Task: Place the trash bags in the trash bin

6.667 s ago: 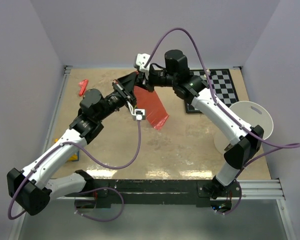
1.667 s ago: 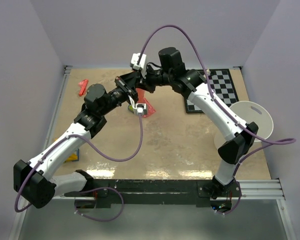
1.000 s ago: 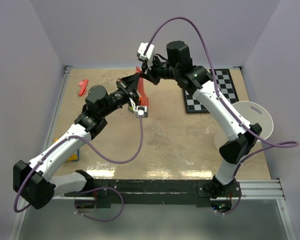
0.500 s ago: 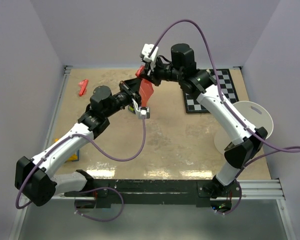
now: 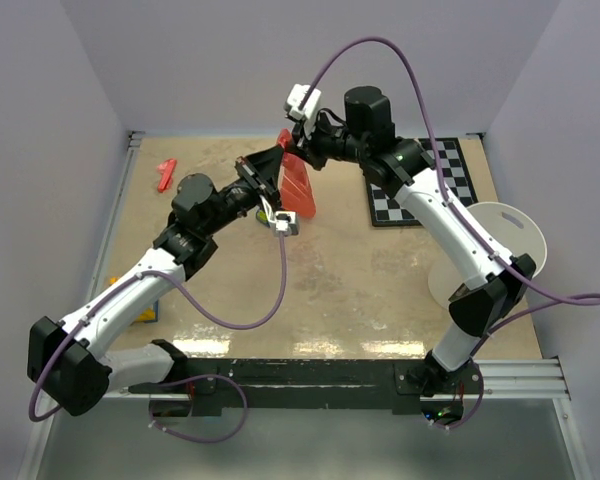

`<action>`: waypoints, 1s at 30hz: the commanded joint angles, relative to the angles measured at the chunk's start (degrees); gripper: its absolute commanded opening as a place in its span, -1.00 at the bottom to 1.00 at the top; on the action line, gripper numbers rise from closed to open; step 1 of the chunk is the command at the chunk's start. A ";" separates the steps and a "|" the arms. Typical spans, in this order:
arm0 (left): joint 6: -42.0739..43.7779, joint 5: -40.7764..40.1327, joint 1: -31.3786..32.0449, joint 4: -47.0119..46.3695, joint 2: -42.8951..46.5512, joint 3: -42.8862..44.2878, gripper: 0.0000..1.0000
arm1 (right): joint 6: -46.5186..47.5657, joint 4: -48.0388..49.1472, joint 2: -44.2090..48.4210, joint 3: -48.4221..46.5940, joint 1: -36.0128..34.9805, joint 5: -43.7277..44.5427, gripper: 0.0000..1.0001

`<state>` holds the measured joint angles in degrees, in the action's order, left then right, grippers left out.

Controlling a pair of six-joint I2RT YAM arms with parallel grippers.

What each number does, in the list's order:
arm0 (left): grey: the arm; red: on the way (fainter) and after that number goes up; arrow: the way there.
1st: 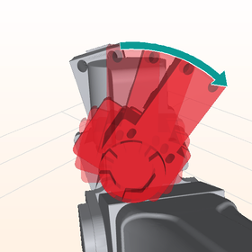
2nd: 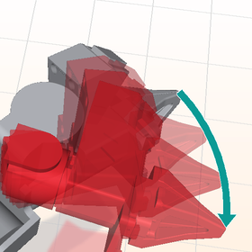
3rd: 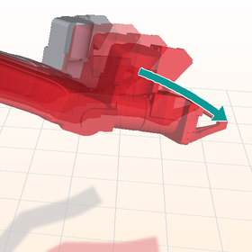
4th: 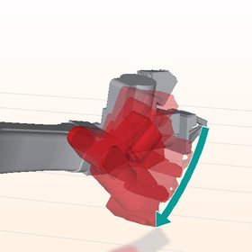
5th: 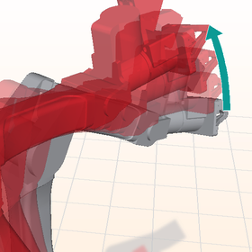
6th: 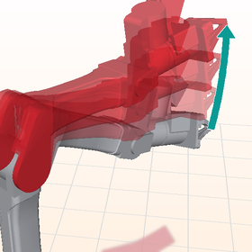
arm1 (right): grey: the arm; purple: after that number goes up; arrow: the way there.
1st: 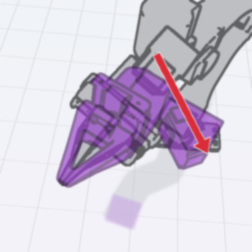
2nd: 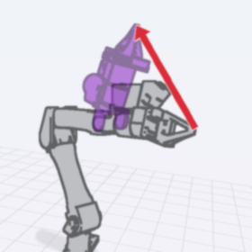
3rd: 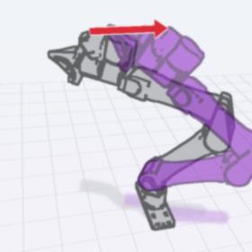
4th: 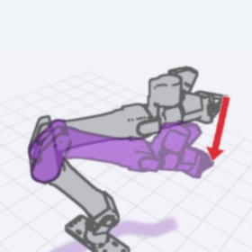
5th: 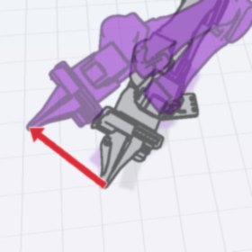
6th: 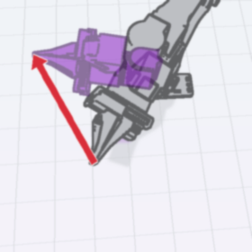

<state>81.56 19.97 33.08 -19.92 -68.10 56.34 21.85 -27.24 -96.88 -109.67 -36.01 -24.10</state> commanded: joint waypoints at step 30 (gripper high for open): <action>6.77 3.56 -1.44 8.66 1.37 4.14 -1.00 | -0.76 0.00 3.11 -3.18 -1.44 -2.37 -1.00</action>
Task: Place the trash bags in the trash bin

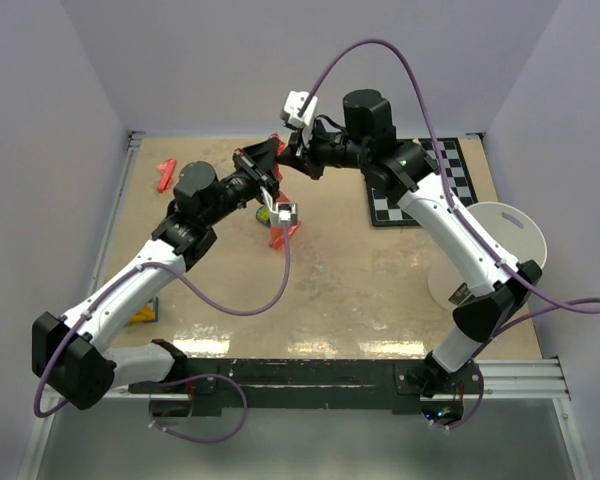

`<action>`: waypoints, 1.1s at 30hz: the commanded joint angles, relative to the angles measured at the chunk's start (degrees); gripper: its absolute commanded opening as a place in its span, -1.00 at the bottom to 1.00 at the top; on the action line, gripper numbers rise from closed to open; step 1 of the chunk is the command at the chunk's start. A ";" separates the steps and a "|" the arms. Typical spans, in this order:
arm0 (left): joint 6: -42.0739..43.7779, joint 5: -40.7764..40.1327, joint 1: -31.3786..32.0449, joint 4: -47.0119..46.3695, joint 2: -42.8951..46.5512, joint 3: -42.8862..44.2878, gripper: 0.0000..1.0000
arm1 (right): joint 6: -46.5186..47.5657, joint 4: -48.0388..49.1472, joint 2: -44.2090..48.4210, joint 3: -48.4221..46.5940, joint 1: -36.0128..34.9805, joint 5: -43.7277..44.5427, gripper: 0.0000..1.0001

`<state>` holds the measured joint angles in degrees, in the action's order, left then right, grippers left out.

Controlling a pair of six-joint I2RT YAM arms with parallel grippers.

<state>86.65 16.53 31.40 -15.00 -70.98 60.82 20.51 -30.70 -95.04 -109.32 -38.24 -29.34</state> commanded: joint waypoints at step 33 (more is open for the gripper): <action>0.10 3.16 -0.28 -4.86 1.20 -0.35 -1.00 | -0.30 1.96 0.30 -1.95 -0.17 -2.91 -1.00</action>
<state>88.47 22.59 31.62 -15.29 -67.11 58.41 20.93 -29.95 -97.30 -110.65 -37.32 -27.51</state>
